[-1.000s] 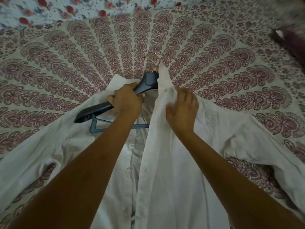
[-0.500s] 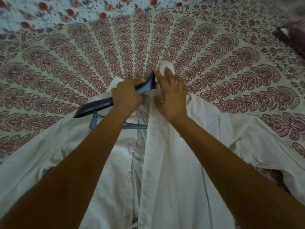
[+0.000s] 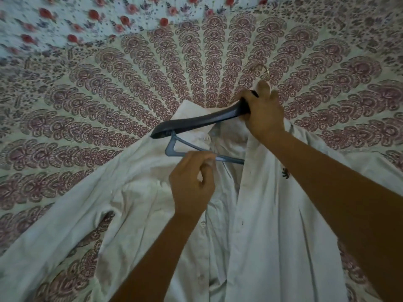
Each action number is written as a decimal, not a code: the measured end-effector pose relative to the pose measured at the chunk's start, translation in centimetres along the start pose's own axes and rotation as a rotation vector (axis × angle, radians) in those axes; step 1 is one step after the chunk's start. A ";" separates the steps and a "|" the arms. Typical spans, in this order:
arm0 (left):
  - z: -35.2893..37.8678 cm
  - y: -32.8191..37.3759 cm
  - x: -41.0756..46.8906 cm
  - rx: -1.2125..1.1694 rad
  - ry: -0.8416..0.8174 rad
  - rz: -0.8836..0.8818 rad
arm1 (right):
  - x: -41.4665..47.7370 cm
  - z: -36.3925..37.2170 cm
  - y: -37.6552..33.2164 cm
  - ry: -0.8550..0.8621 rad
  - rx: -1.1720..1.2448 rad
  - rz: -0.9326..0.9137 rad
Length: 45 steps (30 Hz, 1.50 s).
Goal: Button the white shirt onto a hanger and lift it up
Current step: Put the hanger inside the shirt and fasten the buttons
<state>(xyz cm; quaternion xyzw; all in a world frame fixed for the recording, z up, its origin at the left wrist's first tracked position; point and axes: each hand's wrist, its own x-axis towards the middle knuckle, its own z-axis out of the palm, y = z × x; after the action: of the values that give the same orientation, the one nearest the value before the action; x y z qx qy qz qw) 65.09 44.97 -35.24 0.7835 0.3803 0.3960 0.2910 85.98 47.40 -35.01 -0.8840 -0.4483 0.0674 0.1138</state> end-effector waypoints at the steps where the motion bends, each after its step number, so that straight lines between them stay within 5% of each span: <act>1: 0.3 -0.9 -1.4 0.028 0.007 -0.093 | 0.0 0.1 0.1 0.000 -0.007 -0.006; 5: 3.1 -4.4 -2.4 0.304 -0.193 -0.441 | -0.1 0.1 0.3 0.024 -0.002 -0.040; 9: 5.0 -6.1 0.5 0.521 -0.329 -0.387 | -0.3 -0.1 0.4 0.017 0.007 -0.073; 15: 2.0 -7.7 4.4 -0.009 -0.117 -0.577 | -0.7 -0.5 0.6 0.000 -0.003 -0.078; 19: -1.4 -8.8 6.0 -0.147 -0.005 -0.721 | -1.0 0.1 0.8 -0.002 -0.033 -0.076; 25: -5.1 -9.2 9.5 -0.117 0.175 -0.635 | -1.3 1.2 1.0 -0.013 -0.081 -0.111; 31: -4.0 -4.9 10.7 0.063 -0.072 -0.293 | -1.1 1.9 0.3 -0.001 -0.122 -0.086; 36: 0.0 -2.6 9.8 0.108 -0.118 -0.190 | -0.2 2.1 -2.2 0.006 -0.142 -0.055; 41: 1.7 -2.8 9.0 0.191 -0.207 -0.196 | 0.5 4.1 -5.3 -0.031 -0.052 -0.090; 45: 2.1 -3.9 7.2 0.188 -0.556 -0.335 | -0.6 5.0 -5.0 -0.076 0.036 -0.111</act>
<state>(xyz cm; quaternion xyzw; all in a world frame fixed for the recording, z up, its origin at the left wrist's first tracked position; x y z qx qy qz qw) 68.32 52.71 -36.35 0.8115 0.4450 0.0770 0.3709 80.65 50.49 -38.52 -0.8526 -0.4991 0.1025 0.1163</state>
